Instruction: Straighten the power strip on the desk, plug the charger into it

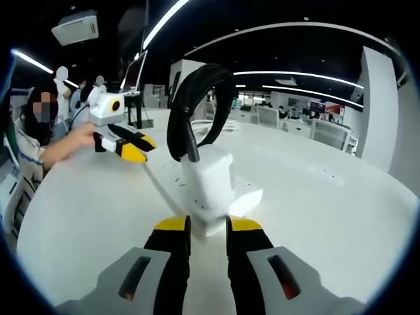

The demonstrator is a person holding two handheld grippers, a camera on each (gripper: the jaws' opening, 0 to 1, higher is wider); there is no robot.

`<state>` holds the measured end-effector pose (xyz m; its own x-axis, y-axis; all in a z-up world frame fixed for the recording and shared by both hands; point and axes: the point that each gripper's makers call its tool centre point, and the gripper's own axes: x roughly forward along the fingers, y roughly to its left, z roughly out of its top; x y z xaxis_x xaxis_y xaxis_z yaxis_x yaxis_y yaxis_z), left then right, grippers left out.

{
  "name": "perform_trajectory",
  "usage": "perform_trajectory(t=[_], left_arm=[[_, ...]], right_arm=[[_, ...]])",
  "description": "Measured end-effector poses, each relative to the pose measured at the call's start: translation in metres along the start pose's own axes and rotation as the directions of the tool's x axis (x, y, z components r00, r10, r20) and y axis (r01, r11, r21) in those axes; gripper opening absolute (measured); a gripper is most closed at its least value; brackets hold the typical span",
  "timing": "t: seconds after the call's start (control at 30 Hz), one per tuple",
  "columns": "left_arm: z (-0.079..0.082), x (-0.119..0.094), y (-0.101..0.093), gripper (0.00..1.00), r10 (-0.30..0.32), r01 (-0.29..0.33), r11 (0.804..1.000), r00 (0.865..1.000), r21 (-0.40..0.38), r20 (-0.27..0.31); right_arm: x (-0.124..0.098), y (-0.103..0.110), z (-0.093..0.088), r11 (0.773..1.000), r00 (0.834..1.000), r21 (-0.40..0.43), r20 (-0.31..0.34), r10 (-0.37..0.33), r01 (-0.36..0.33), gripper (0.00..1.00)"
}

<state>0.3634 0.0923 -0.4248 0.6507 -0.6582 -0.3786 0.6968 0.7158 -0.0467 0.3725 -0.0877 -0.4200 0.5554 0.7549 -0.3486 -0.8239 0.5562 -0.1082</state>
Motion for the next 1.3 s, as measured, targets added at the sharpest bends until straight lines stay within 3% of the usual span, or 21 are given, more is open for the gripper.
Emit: perform_trajectory(t=[1.3], left_arm=[[0.002,0.0072,-0.0018,0.27,0.026,-0.026,1.0,0.999,-0.007,0.036]], right_arm=[[0.0001,-0.0088,-0.0009,0.999,0.999,0.017,0.004,-0.039,0.038,0.19]])
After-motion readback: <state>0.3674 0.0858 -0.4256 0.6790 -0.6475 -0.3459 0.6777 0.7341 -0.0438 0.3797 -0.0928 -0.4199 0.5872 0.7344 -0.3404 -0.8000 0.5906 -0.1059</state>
